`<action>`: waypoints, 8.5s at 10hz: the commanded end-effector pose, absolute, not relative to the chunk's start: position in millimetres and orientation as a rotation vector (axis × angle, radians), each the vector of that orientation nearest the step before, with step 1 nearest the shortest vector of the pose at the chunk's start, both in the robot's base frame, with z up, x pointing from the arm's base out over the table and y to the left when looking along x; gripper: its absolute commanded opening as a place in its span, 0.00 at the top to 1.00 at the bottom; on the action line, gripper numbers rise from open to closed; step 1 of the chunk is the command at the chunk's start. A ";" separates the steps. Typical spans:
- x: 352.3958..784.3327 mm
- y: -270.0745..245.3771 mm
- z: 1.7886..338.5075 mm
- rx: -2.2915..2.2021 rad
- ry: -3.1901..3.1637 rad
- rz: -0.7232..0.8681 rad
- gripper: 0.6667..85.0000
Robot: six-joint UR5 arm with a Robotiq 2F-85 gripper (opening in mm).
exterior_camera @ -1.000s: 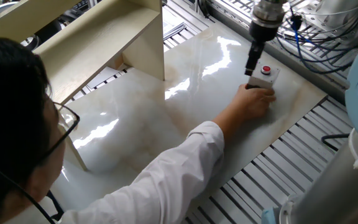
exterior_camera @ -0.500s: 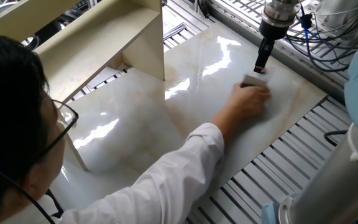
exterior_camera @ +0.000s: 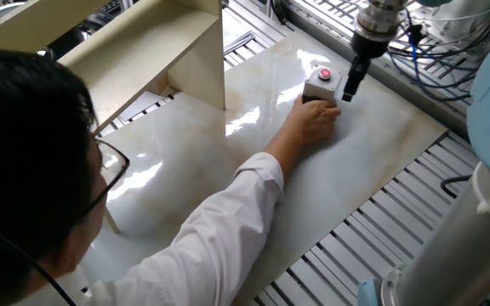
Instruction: Put the object on the shelf
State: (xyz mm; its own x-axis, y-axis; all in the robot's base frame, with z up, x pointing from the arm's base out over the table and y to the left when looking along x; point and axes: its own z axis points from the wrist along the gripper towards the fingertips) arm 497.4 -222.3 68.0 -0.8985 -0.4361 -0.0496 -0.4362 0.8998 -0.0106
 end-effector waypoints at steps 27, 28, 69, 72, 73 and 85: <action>527.1 -138.2 146.1 -0.549 3.014 0.137 1.00; 515.7 -124.0 181.3 -0.528 3.045 0.108 1.00; 615.9 126.6 334.1 -0.446 3.002 0.007 1.00; 596.3 138.2 334.5 -0.523 3.056 0.106 1.00; 599.1 138.2 334.6 -0.544 3.041 0.102 1.00; 637.8 164.3 316.4 -0.565 2.999 0.106 1.00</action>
State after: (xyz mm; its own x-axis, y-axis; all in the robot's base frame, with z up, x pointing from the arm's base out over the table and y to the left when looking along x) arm 636.3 159.3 309.4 -0.9332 -0.3480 -0.0895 -0.3529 0.9345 0.0467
